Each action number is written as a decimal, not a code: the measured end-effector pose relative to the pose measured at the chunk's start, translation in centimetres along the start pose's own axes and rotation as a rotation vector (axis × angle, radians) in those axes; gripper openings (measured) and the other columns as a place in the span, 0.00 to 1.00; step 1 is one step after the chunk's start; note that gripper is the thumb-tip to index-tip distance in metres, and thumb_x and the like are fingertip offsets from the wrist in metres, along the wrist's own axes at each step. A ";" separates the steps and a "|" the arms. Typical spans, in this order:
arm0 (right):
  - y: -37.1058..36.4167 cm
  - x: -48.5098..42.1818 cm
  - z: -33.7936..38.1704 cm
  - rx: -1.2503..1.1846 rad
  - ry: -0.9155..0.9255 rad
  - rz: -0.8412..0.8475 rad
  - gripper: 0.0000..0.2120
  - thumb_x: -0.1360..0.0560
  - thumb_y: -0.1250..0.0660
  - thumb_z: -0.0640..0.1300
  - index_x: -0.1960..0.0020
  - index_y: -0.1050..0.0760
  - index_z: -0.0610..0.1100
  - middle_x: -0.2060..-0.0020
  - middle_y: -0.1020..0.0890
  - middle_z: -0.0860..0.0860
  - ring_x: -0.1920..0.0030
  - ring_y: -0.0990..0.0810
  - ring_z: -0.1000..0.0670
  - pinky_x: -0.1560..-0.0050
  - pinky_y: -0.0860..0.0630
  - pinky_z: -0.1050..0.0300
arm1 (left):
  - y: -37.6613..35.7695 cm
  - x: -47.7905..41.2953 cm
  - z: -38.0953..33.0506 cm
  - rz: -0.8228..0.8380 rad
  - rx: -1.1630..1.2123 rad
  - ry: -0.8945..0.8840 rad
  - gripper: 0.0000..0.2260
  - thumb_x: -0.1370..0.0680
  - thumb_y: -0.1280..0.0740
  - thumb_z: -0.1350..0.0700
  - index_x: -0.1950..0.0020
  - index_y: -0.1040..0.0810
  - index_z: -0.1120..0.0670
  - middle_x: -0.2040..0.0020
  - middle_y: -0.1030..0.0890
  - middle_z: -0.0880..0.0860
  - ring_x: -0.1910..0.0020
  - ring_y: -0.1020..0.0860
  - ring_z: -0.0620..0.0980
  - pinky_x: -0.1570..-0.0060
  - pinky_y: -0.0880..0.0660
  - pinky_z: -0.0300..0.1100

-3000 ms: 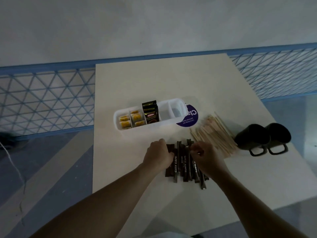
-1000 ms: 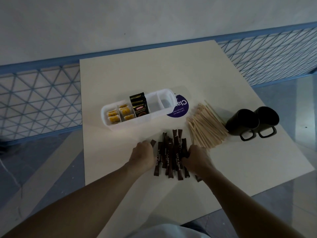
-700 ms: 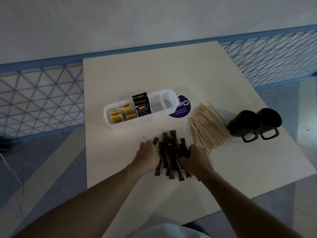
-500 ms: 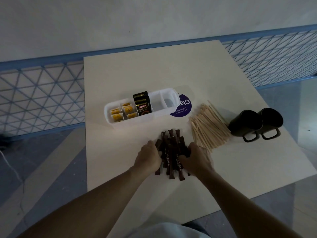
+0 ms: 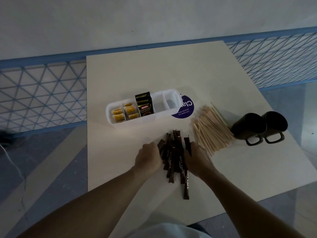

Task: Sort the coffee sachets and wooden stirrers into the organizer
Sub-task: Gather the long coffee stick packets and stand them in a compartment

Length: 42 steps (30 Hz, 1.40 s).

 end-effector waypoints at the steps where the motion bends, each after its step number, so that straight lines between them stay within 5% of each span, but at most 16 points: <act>1: 0.2 -0.1 0.1 -0.011 0.013 -0.017 0.09 0.17 0.42 0.51 0.48 0.30 0.46 0.59 0.25 0.49 0.62 0.25 0.52 0.67 0.28 0.60 | 0.0 0.1 0.0 -0.006 0.007 0.004 0.11 0.23 0.33 0.58 0.41 0.25 0.58 0.50 0.21 0.55 0.53 0.21 0.54 0.60 0.24 0.43; 11: 4.0 -0.5 1.7 -0.196 -0.033 -0.252 0.09 0.16 0.44 0.49 0.45 0.29 0.45 0.65 0.23 0.49 0.68 0.24 0.52 0.73 0.31 0.60 | 1.1 -0.1 0.0 -0.004 0.148 0.038 0.13 0.18 0.40 0.53 0.40 0.25 0.60 0.56 0.25 0.51 0.59 0.23 0.49 0.65 0.28 0.40; 14: 4.2 -0.2 1.2 -0.236 -0.097 -0.194 0.10 0.16 0.44 0.49 0.44 0.28 0.45 0.62 0.22 0.47 0.65 0.23 0.49 0.68 0.24 0.50 | 1.5 -0.4 -0.1 0.051 0.217 0.042 0.14 0.18 0.43 0.54 0.39 0.26 0.61 0.52 0.24 0.54 0.54 0.23 0.52 0.60 0.28 0.42; 19: 2.8 1.9 -0.4 -0.344 -0.206 -0.013 0.05 0.18 0.42 0.40 0.45 0.28 0.44 0.53 0.22 0.43 0.60 0.23 0.50 0.64 0.27 0.58 | 2.0 -0.2 -0.6 0.132 0.288 0.048 0.15 0.17 0.45 0.54 0.33 0.31 0.60 0.46 0.24 0.56 0.52 0.24 0.52 0.66 0.30 0.39; 22: 1.7 3.5 -1.4 -0.285 -0.289 0.052 0.06 0.18 0.42 0.39 0.43 0.29 0.43 0.51 0.22 0.44 0.60 0.23 0.50 0.68 0.29 0.61 | 2.1 -0.1 -0.6 0.138 0.331 0.070 0.16 0.17 0.45 0.57 0.30 0.33 0.59 0.41 0.23 0.59 0.46 0.22 0.56 0.61 0.28 0.41; 28: -0.6 5.0 -2.0 -0.132 -0.343 0.101 0.11 0.19 0.36 0.50 0.45 0.25 0.43 0.57 0.19 0.47 0.65 0.22 0.52 0.71 0.28 0.63 | 1.7 0.6 -0.4 0.135 0.439 0.062 0.16 0.18 0.43 0.58 0.30 0.32 0.57 0.46 0.21 0.59 0.48 0.20 0.57 0.55 0.22 0.46; 32: -1.1 5.1 -1.4 -0.098 -0.370 0.068 0.10 0.21 0.33 0.48 0.48 0.24 0.41 0.59 0.19 0.46 0.63 0.18 0.49 0.67 0.21 0.59 | 1.8 0.9 -0.1 0.116 0.482 0.030 0.14 0.17 0.43 0.55 0.33 0.30 0.56 0.49 0.20 0.58 0.53 0.20 0.54 0.53 0.21 0.48; 42: 1.4 3.8 0.3 -0.037 -0.290 0.095 0.10 0.20 0.37 0.50 0.51 0.24 0.44 0.61 0.19 0.47 0.67 0.22 0.52 0.68 0.25 0.60 | 3.3 1.0 0.2 0.109 0.608 0.008 0.13 0.18 0.41 0.51 0.38 0.26 0.56 0.57 0.18 0.55 0.59 0.19 0.52 0.52 0.19 0.49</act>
Point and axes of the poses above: each hand's wrist, its own x-axis away from the middle knuckle, its own y-axis out of the back of the hand, z = x × y, the point moved 3 cm from there along -x, towards the middle knuckle
